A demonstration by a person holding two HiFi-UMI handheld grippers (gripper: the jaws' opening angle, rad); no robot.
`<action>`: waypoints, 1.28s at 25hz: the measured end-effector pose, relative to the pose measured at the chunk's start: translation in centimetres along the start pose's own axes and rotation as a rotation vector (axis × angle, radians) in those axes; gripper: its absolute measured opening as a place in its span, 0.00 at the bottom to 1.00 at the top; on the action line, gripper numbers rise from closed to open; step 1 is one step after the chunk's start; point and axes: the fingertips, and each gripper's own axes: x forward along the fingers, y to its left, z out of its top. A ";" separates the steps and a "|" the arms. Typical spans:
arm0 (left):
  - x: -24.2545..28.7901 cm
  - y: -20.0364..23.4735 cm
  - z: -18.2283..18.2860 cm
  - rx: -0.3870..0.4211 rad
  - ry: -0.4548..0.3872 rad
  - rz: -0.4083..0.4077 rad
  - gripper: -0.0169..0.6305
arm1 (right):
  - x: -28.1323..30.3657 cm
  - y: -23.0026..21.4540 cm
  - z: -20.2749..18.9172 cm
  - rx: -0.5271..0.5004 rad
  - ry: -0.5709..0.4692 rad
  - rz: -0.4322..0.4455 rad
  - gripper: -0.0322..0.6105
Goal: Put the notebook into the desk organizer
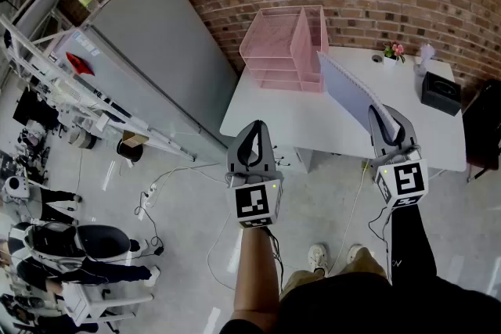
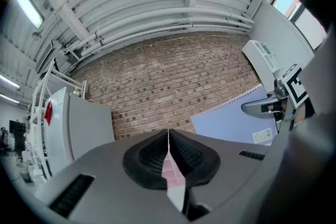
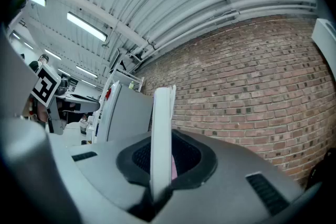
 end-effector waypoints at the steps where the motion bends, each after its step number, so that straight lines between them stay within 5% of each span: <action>1: -0.3 0.4 0.0 -0.001 -0.002 -0.006 0.06 | 0.0 0.7 0.3 -0.001 0.001 0.000 0.11; 32: -2.9 6.5 -0.7 -0.077 -0.080 -0.114 0.06 | 1.0 8.7 3.4 -0.075 -0.030 -0.055 0.11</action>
